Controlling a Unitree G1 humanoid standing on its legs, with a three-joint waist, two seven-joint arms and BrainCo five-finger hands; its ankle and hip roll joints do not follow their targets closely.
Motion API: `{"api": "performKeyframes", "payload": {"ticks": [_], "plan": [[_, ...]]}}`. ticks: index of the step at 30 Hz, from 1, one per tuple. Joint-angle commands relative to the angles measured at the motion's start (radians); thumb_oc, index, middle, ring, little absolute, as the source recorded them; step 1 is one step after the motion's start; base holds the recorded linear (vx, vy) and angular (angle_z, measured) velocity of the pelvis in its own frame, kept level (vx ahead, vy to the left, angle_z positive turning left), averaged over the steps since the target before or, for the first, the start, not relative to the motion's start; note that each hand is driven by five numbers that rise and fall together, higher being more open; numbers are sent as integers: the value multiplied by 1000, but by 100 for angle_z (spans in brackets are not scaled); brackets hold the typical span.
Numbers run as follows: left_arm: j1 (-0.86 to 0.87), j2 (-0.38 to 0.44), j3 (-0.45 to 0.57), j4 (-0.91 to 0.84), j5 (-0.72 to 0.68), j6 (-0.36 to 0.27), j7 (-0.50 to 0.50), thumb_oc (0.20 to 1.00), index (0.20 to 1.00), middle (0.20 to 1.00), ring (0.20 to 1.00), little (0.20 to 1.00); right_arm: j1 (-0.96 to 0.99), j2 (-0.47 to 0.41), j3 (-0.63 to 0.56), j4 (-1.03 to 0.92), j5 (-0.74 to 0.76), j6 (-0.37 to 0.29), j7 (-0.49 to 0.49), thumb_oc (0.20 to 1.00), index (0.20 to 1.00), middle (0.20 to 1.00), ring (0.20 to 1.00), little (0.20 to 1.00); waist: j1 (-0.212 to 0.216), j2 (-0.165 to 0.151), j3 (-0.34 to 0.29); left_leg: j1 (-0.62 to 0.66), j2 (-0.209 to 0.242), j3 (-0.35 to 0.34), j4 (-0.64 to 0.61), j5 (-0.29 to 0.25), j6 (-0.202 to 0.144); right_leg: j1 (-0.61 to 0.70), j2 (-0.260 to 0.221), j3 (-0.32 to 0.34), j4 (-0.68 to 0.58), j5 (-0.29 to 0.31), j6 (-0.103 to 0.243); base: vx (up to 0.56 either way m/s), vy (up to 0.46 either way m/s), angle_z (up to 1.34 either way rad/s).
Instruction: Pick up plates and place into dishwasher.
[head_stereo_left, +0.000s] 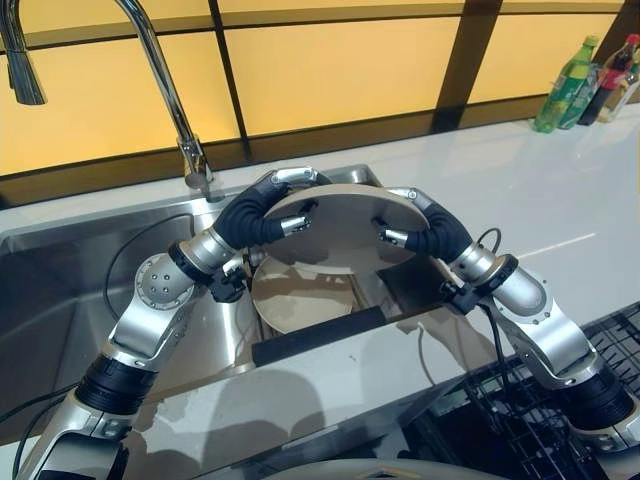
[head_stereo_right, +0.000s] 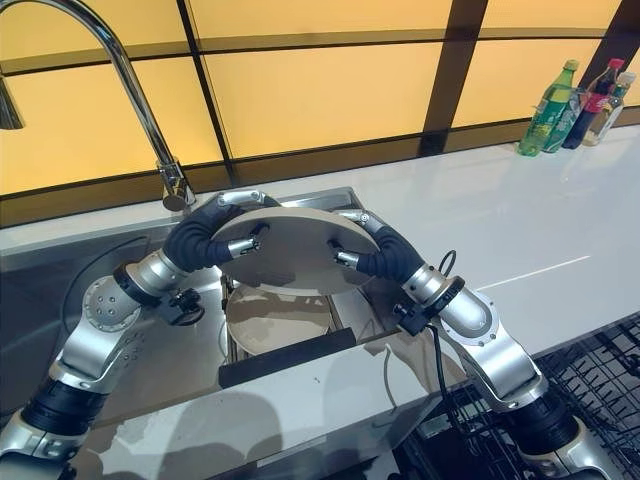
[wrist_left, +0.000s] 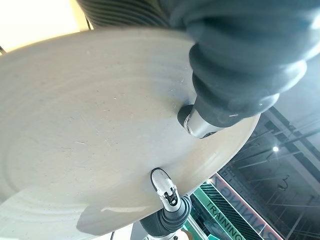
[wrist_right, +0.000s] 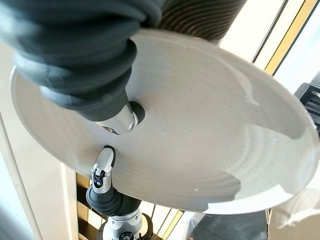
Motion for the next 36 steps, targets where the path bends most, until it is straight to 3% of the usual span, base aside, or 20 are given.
{"api": "performKeyframes", "payload": {"ticks": [1,4,5,6,7,11,14,16,21,28,36], "plan": [[-70,-7,-21,-50,-80,-68,1,200,200,200,200,200,-52,22,8,-45,28,-32,-5,200,200,200,200,200,6,-1,-61,-76,-109,-8,91,-86,154,-50,84,-29,135,-79,-68,-49,-20,0],[-66,-20,-14,-43,-58,-57,41,200,200,200,200,200,-50,43,-3,-36,3,-35,-30,200,200,200,200,200,6,1,-64,-77,-107,-7,92,-84,152,-48,90,-31,134,-81,-72,-47,-14,0],[-64,-22,-12,-40,-49,-56,62,476,476,476,476,476,-49,46,-5,-36,-6,-36,-39,200,200,200,200,200,6,2,-64,-77,-107,-8,92,-84,152,-47,91,-32,133,-81,-73,-54,-12,0],[-59,-27,-1,-35,-41,-50,90,950,950,950,950,950,-46,48,-15,-33,-18,-37,-46,200,200,200,200,200,7,2,-65,-77,-105,-8,89,-82,151,-46,93,-34,132,-82,-75,-48,-11,0],[-58,-28,4,-34,-35,-46,106,1000,1000,1000,1000,1000,-45,49,-19,-33,-25,-37,-50,200,200,200,200,200,7,2,-66,-77,-104,-9,87,-81,151,-46,94,-34,131,-82,-75,-62,-14,0],[-38,-46,62,-16,47,-68,242,1000,1000,1000,1000,1000,-36,54,-58,-21,-57,-40,-61,200,200,200,200,200,12,1,-74,-81,-98,-11,81,-73,145,-43,99,-48,130,-87,-80,-59,-21,0],[-26,-19,141,-4,134,-135,366,1000,1000,1000,1000,1000,-28,27,-106,-14,-86,-36,-56,200,200,200,200,200,18,-1,-78,-85,-93,-17,77,-65,139,-42,101,-59,132,-92,-85,-46,-11,0],[-9,-1,237,17,129,-174,464,1000,1000,1000,1000,1000,-18,2,-151,-3,-93,-32,-59,200,200,200,200,200,25,-2,-83,-87,-87,-20,69,-57,134,-41,104,-71,132,-95,-91,-36,0,1],[55,-25,409,50,177,-200,667,1000,1000,1000,1000,1000,4,-7,-239,6,-117,-17,-91,200,200,200,200,200,34,-7,-88,-104,-81,-29,71,-46,125,-46,104,-83,135,-93,-98,-47,16,2],[84,-74,434,27,181,-182,646,1000,1000,1000,1000,1000,28,-12,-303,4,-164,13,-148,200,200,200,200,200,20,-8,-87,-104,-80,-21,64,-45,122,-57,98,-75,143,-92,-93,-24,71,5],[72,-60,395,39,124,-164,575,1000,1000,1000,1000,1000,150,-34,-429,20,-192,-5,-218,200,200,200,200,200,-57,-11,-73,-70,-102,44,15,-57,142,-98,65,-28,148,-52,-43,20,82,-12]]}}
